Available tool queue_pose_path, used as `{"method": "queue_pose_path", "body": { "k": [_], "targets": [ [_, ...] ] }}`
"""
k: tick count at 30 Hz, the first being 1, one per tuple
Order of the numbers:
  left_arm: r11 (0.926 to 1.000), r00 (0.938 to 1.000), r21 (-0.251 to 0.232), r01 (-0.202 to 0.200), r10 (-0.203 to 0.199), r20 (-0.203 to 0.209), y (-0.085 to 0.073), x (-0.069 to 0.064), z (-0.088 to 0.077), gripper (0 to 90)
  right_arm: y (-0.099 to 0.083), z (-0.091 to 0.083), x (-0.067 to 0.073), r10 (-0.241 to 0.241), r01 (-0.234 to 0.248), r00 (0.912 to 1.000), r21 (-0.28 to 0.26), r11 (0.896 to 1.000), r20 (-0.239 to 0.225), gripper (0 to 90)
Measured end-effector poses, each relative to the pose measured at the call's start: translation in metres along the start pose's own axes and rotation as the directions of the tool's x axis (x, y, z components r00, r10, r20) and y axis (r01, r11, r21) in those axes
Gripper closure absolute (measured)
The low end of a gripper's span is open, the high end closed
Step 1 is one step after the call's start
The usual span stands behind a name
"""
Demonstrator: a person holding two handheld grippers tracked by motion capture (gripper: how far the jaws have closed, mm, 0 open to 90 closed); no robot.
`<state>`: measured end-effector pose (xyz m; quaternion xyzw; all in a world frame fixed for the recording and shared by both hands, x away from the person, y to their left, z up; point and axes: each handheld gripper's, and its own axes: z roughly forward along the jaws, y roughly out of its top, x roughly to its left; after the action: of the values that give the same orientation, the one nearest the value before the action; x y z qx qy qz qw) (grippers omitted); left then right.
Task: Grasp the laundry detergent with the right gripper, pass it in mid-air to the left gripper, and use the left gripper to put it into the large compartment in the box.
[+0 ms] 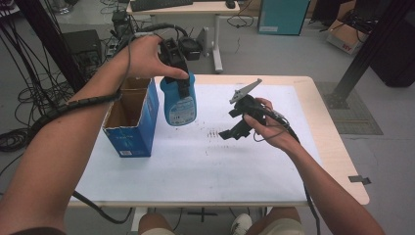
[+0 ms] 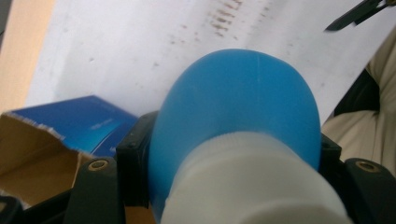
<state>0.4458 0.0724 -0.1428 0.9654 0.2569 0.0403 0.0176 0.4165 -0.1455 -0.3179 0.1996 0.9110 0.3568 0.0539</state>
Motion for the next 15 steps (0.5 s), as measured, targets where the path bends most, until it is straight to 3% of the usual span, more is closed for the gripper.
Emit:
{"method": "queue_pose_path", "body": {
  "k": [2, 5, 7, 8, 9, 10, 11, 12, 14, 15],
  "targets": [
    [0.9989, 0.9986, -0.002, 0.046, -0.047, -0.023, -0.002, 0.007, -0.011, 36.1, -0.009, -0.012, -0.002, 0.029, -0.030, 0.9991, 0.027, 0.999, 0.032, 2.9],
    [0.9972, 0.9966, -0.005, 0.075, -0.075, -0.034, -0.004, 0.010, -0.016, 36.2, -0.013, -0.020, -0.001, 0.061, -0.062, 0.9979, 0.030, 0.998, 0.024, 2.9],
    [0.9920, 0.9911, -0.011, 0.126, -0.126, -0.042, -0.007, 0.015, -0.024, 36.1, -0.018, -0.027, -0.004, 0.055, -0.056, 0.9979, 0.037, 0.998, 0.034, 2.9],
    [0.9863, 0.9852, -0.013, 0.164, -0.165, -0.048, -0.010, 0.020, -0.030, 36.1, -0.022, -0.034, -0.006, 0.068, -0.070, 0.9966, 0.047, 0.996, 0.047, 3.0],
    [0.9863, 0.9852, -0.013, 0.164, -0.165, -0.048, -0.010, 0.020, -0.030, 36.2, -0.022, -0.034, -0.006, 0.068, -0.070, 0.9966, 0.047, 0.996, 0.047, 3.0],
    [0.9767, 0.9749, -0.020, 0.214, -0.214, -0.059, -0.014, 0.025, -0.038, 36.2, -0.027, -0.042, -0.008, 0.065, -0.069, 0.9958, 0.053, 0.996, 0.065, 3.0],
    [0.9711, 0.9692, -0.021, 0.238, -0.239, -0.062, -0.017, 0.028, -0.042, 36.2, -0.029, -0.045, -0.009, 0.068, -0.072, 0.9952, 0.059, 0.996, 0.071, 3.1],
    [0.9711, 0.9692, -0.021, 0.238, -0.239, -0.062, -0.017, 0.028, -0.042, 36.2, -0.029, -0.045, -0.009, 0.068, -0.072, 0.9952, 0.059, 0.996, 0.071, 3.1],
    [0.9569, 0.9546, -0.025, 0.289, -0.290, -0.065, -0.023, 0.035, -0.051, 36.1, -0.033, -0.054, -0.011, 0.056, -0.062, 0.9947, 0.069, 0.996, 0.086, 3.1],
    [0.9488, 0.9464, -0.024, 0.315, -0.316, -0.067, -0.026, 0.039, -0.056, 36.1, -0.035, -0.061, -0.011, 0.077, -0.085, 0.9913, 0.076, 0.993, 0.107, 3.1]
  ]
}}
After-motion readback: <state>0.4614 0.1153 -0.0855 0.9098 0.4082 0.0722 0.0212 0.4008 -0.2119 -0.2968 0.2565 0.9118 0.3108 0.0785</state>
